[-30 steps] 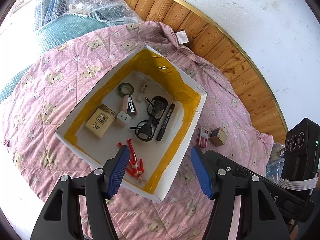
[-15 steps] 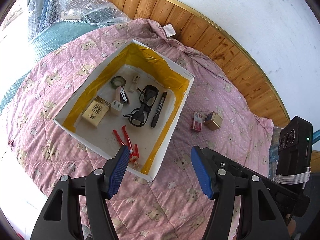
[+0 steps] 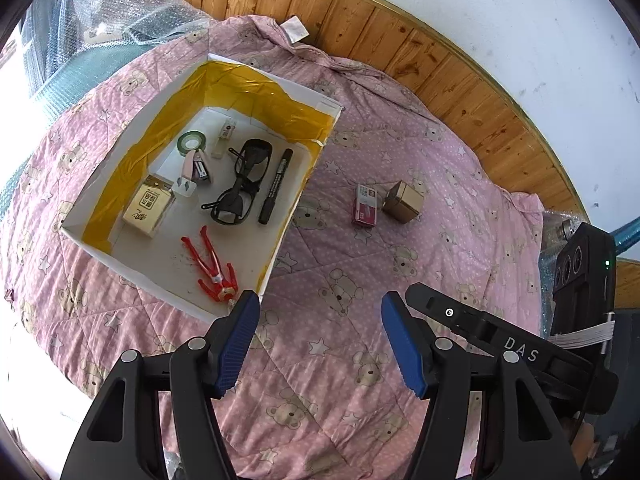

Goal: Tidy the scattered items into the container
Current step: 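Withdraw both grippers toward the gold tin and red-white staples box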

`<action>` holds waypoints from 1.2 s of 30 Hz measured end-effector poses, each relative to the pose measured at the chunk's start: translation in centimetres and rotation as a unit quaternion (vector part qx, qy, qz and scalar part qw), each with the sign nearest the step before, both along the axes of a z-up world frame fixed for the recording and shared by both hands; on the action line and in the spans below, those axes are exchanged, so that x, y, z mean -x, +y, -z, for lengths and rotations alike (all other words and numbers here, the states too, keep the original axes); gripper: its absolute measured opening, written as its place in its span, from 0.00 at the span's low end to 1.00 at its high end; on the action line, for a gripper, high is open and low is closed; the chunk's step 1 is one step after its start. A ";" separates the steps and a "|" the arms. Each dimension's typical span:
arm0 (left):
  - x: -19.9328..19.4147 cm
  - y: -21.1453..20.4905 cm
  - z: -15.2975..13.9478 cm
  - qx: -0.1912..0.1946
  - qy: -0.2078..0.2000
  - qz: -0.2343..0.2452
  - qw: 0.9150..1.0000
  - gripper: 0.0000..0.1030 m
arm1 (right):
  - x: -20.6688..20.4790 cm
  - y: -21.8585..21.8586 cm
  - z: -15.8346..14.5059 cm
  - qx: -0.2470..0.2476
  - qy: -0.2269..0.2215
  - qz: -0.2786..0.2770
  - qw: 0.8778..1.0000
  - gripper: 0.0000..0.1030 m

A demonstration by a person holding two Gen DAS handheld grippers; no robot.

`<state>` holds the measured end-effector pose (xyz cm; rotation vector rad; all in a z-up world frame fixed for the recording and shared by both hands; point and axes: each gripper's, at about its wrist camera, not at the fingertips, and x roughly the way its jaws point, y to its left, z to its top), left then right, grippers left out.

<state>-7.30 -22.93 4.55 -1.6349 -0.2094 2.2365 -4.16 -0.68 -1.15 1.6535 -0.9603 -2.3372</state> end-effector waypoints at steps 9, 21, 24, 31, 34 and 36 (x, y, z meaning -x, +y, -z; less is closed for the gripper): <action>1.0 3.9 0.2 0.011 0.002 0.028 1.000 0.63 | 0.0 3.1 0.6 0.003 -0.003 0.020 1.000 0.35; 2.5 7.5 2.0 0.025 -0.017 0.054 0.998 0.63 | 0.7 5.9 2.6 0.010 -0.023 0.043 0.999 0.36; 3.0 8.3 2.6 0.028 -0.022 0.060 0.998 0.63 | 1.1 6.4 3.2 0.010 -0.029 0.049 0.998 0.37; 4.6 10.0 4.6 0.036 -0.037 0.074 0.996 0.63 | 2.2 7.8 4.6 0.007 -0.044 0.064 0.997 0.41; 5.5 10.9 5.6 0.038 -0.046 0.078 0.995 0.63 | 2.9 8.4 5.1 0.006 -0.051 0.070 0.996 0.43; 6.1 11.4 6.3 0.038 -0.052 0.081 0.995 0.63 | 3.4 8.9 5.4 0.005 -0.056 0.074 0.996 0.43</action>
